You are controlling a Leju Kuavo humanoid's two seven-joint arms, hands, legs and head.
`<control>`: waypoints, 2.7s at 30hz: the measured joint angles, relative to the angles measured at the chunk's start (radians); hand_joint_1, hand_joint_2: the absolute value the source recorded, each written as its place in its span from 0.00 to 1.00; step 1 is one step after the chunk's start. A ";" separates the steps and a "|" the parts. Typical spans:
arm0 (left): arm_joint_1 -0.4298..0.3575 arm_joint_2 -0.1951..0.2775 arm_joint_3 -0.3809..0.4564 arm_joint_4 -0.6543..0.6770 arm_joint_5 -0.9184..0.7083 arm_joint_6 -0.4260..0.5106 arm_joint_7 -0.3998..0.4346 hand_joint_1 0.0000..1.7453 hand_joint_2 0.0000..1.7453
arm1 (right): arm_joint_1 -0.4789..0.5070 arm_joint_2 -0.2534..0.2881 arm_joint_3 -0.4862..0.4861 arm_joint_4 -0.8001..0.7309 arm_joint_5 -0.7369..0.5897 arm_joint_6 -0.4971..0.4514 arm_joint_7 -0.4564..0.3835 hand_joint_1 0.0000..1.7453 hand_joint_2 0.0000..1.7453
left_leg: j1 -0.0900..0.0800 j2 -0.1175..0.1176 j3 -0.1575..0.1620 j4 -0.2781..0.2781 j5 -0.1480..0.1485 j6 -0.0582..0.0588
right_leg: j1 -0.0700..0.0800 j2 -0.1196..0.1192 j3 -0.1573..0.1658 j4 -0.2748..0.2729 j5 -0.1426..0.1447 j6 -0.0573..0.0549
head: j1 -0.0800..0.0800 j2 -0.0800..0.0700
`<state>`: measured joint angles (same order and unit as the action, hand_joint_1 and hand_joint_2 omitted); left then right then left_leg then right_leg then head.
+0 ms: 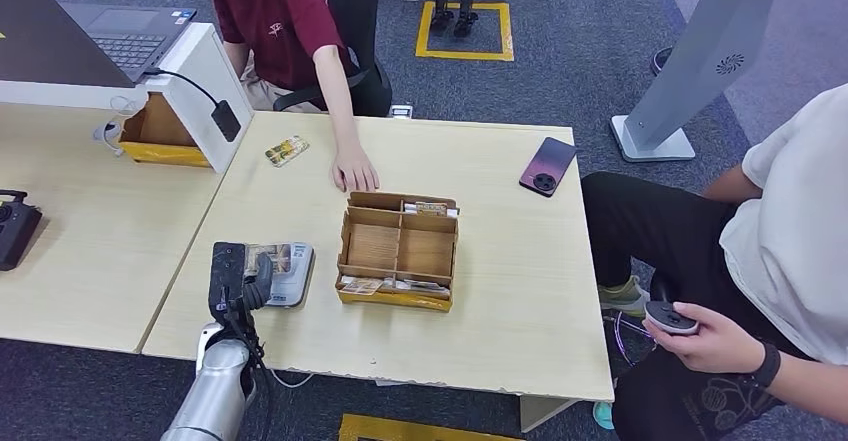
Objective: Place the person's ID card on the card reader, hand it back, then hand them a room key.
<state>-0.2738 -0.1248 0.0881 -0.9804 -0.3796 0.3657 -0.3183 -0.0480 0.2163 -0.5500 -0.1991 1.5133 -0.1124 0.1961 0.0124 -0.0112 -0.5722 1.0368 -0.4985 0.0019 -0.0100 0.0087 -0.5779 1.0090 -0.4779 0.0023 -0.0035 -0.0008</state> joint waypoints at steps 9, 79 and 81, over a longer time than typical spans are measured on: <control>0.005 0.000 0.000 0.002 -0.089 0.041 0.017 1.00 1.00 | 0.000 0.000 0.000 0.000 0.000 0.002 0.000 0.00 1.00 | 0.000 0.000 0.000 0.000 0.000 0.000 | 0.000 0.000 0.000 0.000 0.000 0.000 | 0.000 0.000; 0.070 -0.090 0.033 -0.308 0.105 0.221 -0.296 1.00 1.00 | 0.000 0.000 0.064 -0.003 0.000 0.026 -0.010 0.00 1.00 | 0.000 0.000 0.001 0.000 0.000 0.000 | 0.000 0.000 0.001 0.000 0.000 0.000 | 0.000 0.000; 0.048 -0.085 0.048 -0.295 -0.005 0.295 -0.313 1.00 1.00 | -0.001 -0.001 0.087 -0.004 0.000 0.035 -0.013 0.00 1.00 | 0.001 0.000 0.001 0.000 0.000 0.000 | 0.000 0.000 0.001 0.000 0.000 0.000 | 0.000 0.000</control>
<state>-0.2262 -0.2102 0.1359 -1.2750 -0.3846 0.6607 -0.6314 -0.0493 0.2151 -0.4635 -0.2030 1.5137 -0.0779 0.1826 0.0129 -0.0113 -0.5713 1.0368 -0.4987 0.0015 -0.0098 0.0086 -0.5770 1.0090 -0.4779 0.0022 -0.0033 -0.0008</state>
